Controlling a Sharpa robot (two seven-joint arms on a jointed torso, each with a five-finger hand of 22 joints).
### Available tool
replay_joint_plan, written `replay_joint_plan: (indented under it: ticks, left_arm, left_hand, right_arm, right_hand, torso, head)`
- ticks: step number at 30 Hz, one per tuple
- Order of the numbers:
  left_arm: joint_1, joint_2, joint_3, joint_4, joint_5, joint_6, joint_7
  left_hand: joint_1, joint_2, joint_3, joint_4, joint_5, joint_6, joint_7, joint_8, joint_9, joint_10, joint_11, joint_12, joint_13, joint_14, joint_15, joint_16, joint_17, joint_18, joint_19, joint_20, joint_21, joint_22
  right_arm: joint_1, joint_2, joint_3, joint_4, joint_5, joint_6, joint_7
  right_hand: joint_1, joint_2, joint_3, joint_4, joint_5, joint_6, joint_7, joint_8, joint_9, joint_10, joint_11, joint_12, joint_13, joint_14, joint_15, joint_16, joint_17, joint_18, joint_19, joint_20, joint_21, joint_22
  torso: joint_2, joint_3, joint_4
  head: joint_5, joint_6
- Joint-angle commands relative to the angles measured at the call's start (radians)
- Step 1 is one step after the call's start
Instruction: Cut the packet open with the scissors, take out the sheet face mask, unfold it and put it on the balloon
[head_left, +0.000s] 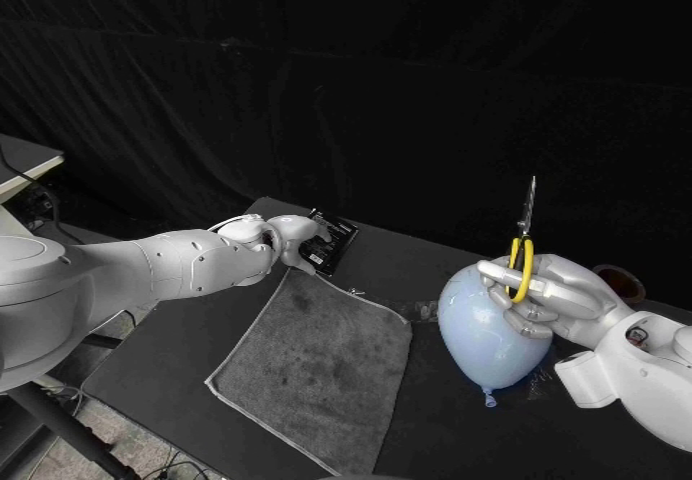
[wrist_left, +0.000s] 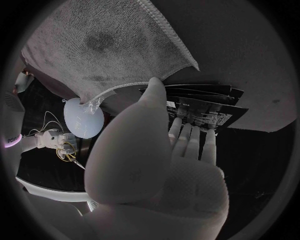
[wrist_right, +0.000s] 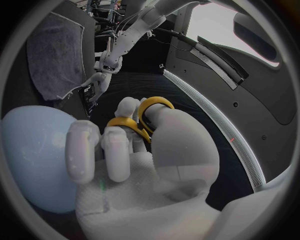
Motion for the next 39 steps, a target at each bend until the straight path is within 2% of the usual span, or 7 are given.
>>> replay_joint_plan:
  ticks: [1, 13, 19, 23, 34, 35, 39]
  left_arm:
    - [-0.009, -0.002, -0.006, -0.008, -0.039, 0.035, -0.072]
    - [-0.009, -0.011, -0.004, 0.007, -0.039, 0.028, -0.058]
    - [-0.009, -0.017, -0.002, 0.020, -0.027, 0.034, -0.052]
    - [-0.009, -0.024, -0.001, 0.034, -0.016, 0.040, -0.050]
    - [-0.009, -0.042, 0.001, 0.070, 0.013, 0.068, -0.051]
    - [-0.009, -0.043, 0.001, 0.073, 0.015, 0.072, -0.051]
    - [-0.009, -0.047, 0.001, 0.082, 0.023, 0.085, -0.052]
  left_hand:
    - [0.003, 0.021, 0.050, -0.026, -0.002, 0.023, 0.001, 0.011, 0.011, 0.025, 0.000, 0.004, 0.002, 0.024, 0.001, 0.008, 0.007, 0.011, 0.013, -0.001, 0.009, 0.002]
    - [0.003, 0.048, 0.116, -0.029, -0.003, 0.117, -0.007, 0.044, 0.039, 0.109, -0.004, 0.009, 0.007, 0.104, 0.000, 0.027, 0.025, 0.011, 0.041, -0.002, 0.022, 0.006]
    - [-0.007, 0.052, 0.125, -0.030, -0.003, 0.154, -0.006, 0.056, 0.048, 0.150, -0.002, 0.012, 0.009, 0.141, 0.002, 0.035, 0.032, 0.011, 0.052, -0.003, 0.027, 0.007]
    - [-0.016, 0.060, 0.131, -0.031, -0.003, 0.187, 0.000, 0.068, 0.054, 0.209, 0.004, 0.017, 0.012, 0.194, 0.008, 0.047, 0.043, 0.011, 0.069, -0.001, 0.035, 0.008]
    - [-0.031, 0.077, 0.154, -0.033, -0.003, 0.230, 0.010, 0.081, 0.051, 0.330, 0.018, 0.020, 0.017, 0.318, 0.021, 0.074, 0.066, 0.011, 0.118, 0.006, 0.054, 0.012]
    - [-0.033, 0.082, 0.159, -0.034, -0.003, 0.242, 0.011, 0.085, 0.051, 0.362, 0.019, 0.025, 0.019, 0.339, 0.022, 0.079, 0.070, 0.011, 0.125, 0.008, 0.057, 0.012]
    - [-0.044, 0.094, 0.173, -0.034, -0.003, 0.269, 0.011, 0.094, 0.051, 0.396, 0.021, 0.029, 0.020, 0.380, 0.024, 0.089, 0.076, 0.011, 0.160, 0.010, 0.069, 0.016]
  right_arm:
    - [0.000, 0.000, 0.001, 0.001, -0.011, 0.008, 0.010]
    - [0.000, -0.001, 0.001, 0.001, -0.016, 0.006, 0.010]
    - [0.000, -0.002, 0.001, 0.000, -0.018, 0.006, 0.011]
    - [-0.001, -0.003, 0.001, -0.001, -0.019, 0.005, 0.011]
    - [-0.001, -0.004, 0.001, -0.002, -0.023, 0.003, 0.012]
    - [-0.001, -0.005, 0.001, -0.002, -0.023, 0.003, 0.012]
    - [-0.001, -0.005, 0.001, -0.002, -0.023, 0.002, 0.012]
  right_hand:
    - [0.024, 0.014, 0.017, -0.010, -0.001, -0.002, -0.008, -0.004, 0.001, 0.257, -0.086, 1.080, 0.311, 0.106, -0.007, 0.003, 0.264, -0.001, 0.034, 0.002, -0.002, 0.208]
    - [0.024, 0.014, 0.017, -0.010, -0.001, -0.002, -0.008, -0.004, 0.001, 0.257, -0.086, 1.080, 0.311, 0.106, -0.007, 0.003, 0.264, -0.001, 0.034, 0.002, -0.002, 0.208]
    - [0.024, 0.014, 0.017, -0.010, -0.001, -0.002, -0.008, -0.004, 0.001, 0.257, -0.086, 1.080, 0.311, 0.106, -0.007, 0.003, 0.264, -0.001, 0.034, 0.002, -0.002, 0.208]
    - [0.023, 0.014, 0.019, -0.010, -0.001, 0.000, -0.008, -0.006, 0.002, 0.257, -0.086, 1.080, 0.311, 0.106, -0.007, 0.003, 0.264, -0.001, 0.032, 0.002, -0.005, 0.207]
    - [0.023, 0.014, 0.019, -0.010, -0.001, 0.000, -0.008, -0.006, 0.002, 0.257, -0.086, 1.080, 0.311, 0.106, -0.007, 0.003, 0.264, -0.001, 0.032, 0.002, -0.005, 0.207]
    - [0.023, 0.014, 0.019, -0.010, -0.001, 0.000, -0.008, -0.006, 0.002, 0.257, -0.086, 1.080, 0.311, 0.106, -0.007, 0.003, 0.264, -0.001, 0.032, 0.002, -0.005, 0.207]
    - [0.023, 0.014, 0.019, -0.010, -0.001, 0.000, -0.008, -0.006, 0.002, 0.257, -0.086, 1.080, 0.311, 0.106, -0.007, 0.003, 0.264, -0.001, 0.032, 0.002, -0.005, 0.207]
  torso:
    - [0.000, -0.0005, 0.0001]
    - [0.000, -0.0003, 0.0004]
    - [0.000, 0.0000, 0.0002]
    - [0.000, 0.0003, 0.0010]
    - [0.000, -0.0001, 0.0001]
    - [0.000, -0.0001, 0.0002]
    - [0.000, 0.0003, 0.0002]
  head:
    - [0.000, 0.000]
    - [0.002, -0.001]
    - [0.002, -0.001]
    - [0.001, -0.002]
    - [0.001, -0.002]
    - [0.002, -0.002]
    - [0.003, -0.002]
